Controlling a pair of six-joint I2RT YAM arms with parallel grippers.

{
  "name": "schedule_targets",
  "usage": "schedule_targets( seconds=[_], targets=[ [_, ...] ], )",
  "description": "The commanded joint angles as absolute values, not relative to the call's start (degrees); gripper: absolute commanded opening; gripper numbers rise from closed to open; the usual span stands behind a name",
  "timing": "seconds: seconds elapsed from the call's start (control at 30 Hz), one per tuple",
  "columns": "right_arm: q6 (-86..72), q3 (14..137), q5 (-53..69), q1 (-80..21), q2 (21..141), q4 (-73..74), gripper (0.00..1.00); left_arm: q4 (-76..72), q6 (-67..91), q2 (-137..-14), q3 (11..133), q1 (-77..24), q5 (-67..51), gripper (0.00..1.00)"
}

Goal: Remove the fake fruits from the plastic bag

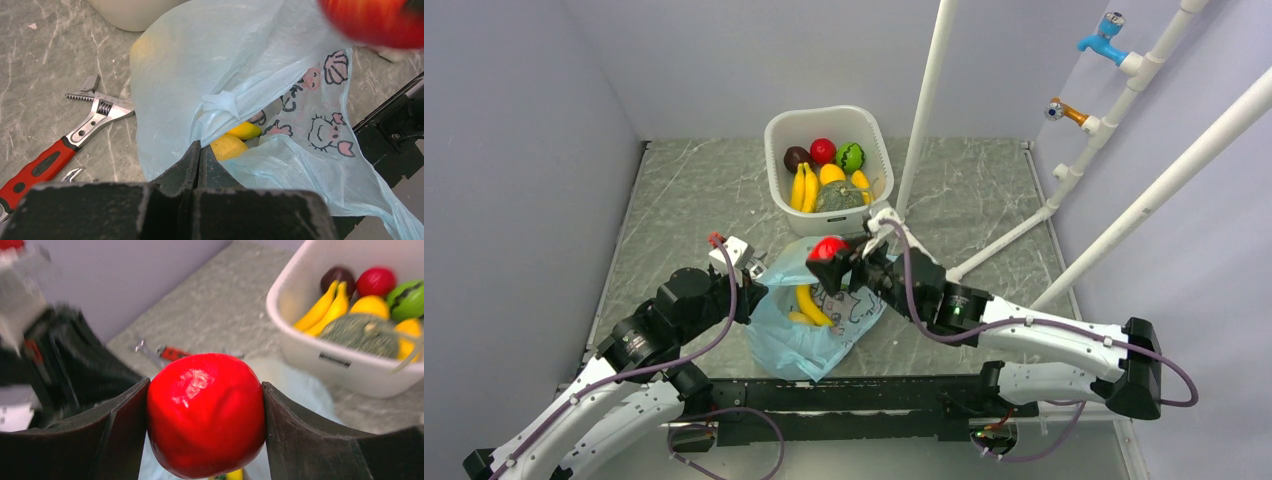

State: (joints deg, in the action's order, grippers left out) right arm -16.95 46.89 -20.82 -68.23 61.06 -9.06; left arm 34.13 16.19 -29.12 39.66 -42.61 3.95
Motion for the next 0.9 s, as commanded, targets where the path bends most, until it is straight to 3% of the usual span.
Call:
schedule_targets(
  seconds=[0.0, 0.33, 0.6, 0.67, 0.8, 0.87],
  targets=[
    [-11.1, 57.1, -25.8, -65.8, 63.6, -7.7, 0.00, 33.5, 16.0, -29.4, 40.4, -42.5, 4.7, 0.00],
    [-7.9, 76.7, -35.5, -51.1, 85.4, -4.3, 0.00, 33.8, 15.7, -31.0, 40.6, -42.6, 4.6, 0.00],
    [-13.7, 98.6, -19.5, -40.1, 108.8, 4.0, 0.04, 33.5, 15.3, -33.1, 40.8, -42.6, 3.6, 0.00],
    [-14.2, 104.4, -18.1, -39.0, 113.6, 6.7, 0.21, 33.5, 15.0, -33.5, 40.8, -42.5, 3.7, 0.00],
    [-13.2, 114.4, -17.7, -38.8, 120.9, 13.4, 0.70, 33.4, 15.1, -33.5, 40.8, -42.5, 3.8, 0.00],
    [-13.5, 117.5, -17.9, -38.8, 122.4, 16.1, 0.79, 33.3, 15.1, -33.2, 40.7, -42.5, 3.8, 0.00]
  ],
)
